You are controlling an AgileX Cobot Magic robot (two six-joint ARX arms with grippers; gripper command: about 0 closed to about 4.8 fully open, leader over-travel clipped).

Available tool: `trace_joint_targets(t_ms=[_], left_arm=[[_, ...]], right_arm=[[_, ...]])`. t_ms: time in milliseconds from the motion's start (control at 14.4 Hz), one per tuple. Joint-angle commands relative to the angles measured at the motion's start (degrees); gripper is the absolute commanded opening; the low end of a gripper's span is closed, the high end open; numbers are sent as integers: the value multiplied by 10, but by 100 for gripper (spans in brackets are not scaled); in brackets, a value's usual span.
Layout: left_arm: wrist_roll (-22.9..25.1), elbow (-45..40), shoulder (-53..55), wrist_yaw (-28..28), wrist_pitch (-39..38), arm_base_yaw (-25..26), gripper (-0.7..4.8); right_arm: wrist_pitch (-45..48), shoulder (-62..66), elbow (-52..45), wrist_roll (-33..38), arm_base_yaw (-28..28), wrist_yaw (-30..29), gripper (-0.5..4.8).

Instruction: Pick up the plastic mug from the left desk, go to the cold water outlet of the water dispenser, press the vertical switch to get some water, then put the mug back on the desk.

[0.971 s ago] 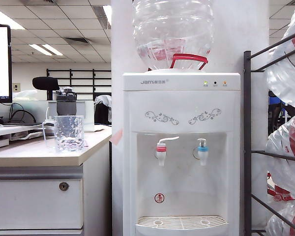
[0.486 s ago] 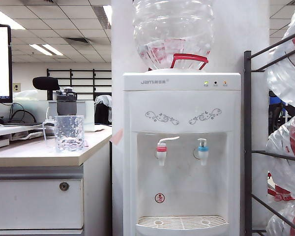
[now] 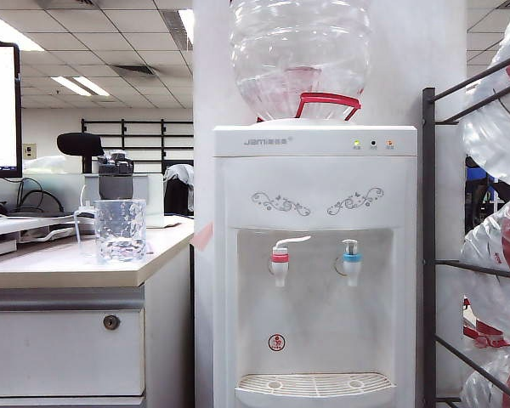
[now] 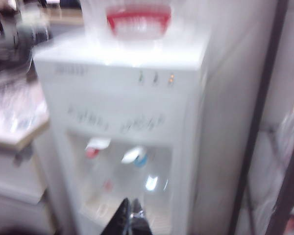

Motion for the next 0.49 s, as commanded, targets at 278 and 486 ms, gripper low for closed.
trace_joint_targets(t_ms=[278,486], left_arm=[[1,0,-1,1,5,0,-5],[1,0,-1,2,4,0,-5]], right_arm=[[-25,-166,-99,2,-22,197,-5],[-46,-164,-117,2,-21,154,-5]])
